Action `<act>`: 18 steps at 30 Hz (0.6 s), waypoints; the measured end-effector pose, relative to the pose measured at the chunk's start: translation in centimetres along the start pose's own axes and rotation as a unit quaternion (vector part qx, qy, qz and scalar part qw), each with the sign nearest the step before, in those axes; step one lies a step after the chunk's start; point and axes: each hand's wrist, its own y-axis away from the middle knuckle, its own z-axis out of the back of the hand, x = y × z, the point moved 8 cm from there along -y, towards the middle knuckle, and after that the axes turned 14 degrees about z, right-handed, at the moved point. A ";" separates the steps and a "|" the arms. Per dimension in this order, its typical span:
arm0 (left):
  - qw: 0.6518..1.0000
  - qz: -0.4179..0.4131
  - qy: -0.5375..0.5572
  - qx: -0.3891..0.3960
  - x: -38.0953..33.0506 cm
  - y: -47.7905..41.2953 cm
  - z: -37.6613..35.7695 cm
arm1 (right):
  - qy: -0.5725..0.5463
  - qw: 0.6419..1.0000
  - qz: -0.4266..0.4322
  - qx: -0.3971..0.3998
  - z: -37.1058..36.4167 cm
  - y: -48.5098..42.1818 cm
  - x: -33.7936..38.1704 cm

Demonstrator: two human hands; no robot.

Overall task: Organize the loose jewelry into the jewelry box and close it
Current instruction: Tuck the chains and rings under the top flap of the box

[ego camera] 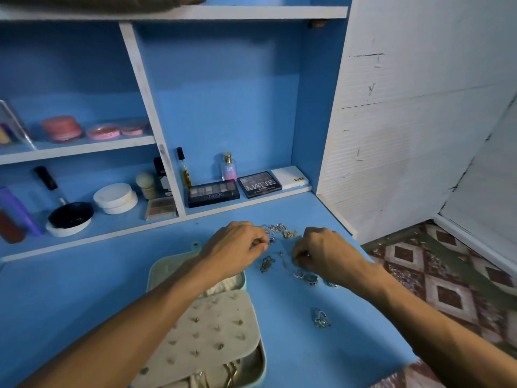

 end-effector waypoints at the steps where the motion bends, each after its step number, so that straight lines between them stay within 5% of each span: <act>1: 1.000 0.000 0.001 -0.002 0.1 -0.2 -0.1 | 0.011 1.000 0.006 -0.001 -0.1 -0.1 -0.1; 8: 0.999 0.029 0.013 -0.022 0.9 -2.6 0.0 | 0.088 0.995 0.044 0.002 -1.2 -0.2 0.3; 18: 0.998 0.051 0.008 -0.024 1.3 -5.4 -0.6 | 0.012 0.998 0.052 -0.018 -0.2 -0.3 -0.6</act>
